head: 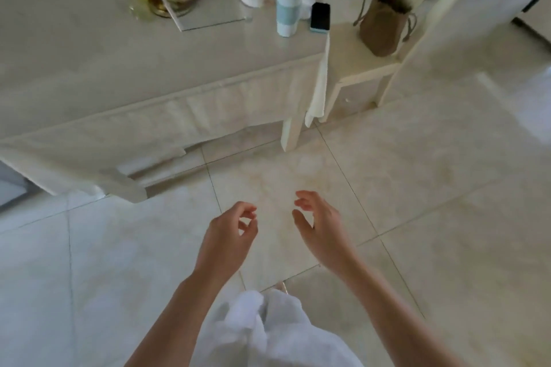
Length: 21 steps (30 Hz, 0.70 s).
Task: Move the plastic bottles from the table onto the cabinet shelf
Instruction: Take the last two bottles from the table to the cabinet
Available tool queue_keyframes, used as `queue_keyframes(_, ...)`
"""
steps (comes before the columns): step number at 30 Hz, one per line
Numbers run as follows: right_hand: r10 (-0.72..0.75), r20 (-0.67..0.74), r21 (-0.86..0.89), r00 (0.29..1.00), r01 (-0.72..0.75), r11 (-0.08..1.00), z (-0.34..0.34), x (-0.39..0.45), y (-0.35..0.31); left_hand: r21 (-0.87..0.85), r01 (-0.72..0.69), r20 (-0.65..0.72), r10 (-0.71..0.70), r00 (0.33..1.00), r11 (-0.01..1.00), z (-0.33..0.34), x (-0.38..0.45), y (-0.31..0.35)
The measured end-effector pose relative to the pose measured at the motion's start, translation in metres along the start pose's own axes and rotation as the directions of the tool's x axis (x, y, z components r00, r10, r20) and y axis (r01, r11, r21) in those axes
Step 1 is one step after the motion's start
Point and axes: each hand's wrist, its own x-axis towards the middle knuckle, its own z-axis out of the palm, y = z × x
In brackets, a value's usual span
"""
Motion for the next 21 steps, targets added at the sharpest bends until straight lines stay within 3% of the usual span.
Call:
queue_keyframes(10,-0.134,0.196,-0.019,0.971,0.141,0.990,0.067,0.122,-0.083,-0.101,0.248,-0.149,-0.261,0.954,0.964,-0.090,0.071,-0.069)
queue_keyframes(21,-0.166,0.199,0.009,0.966,0.168,0.986,0.138,0.267,-0.194,-0.120,0.216,-0.249,-0.240,0.938,0.969,-0.227,0.217,-0.116)
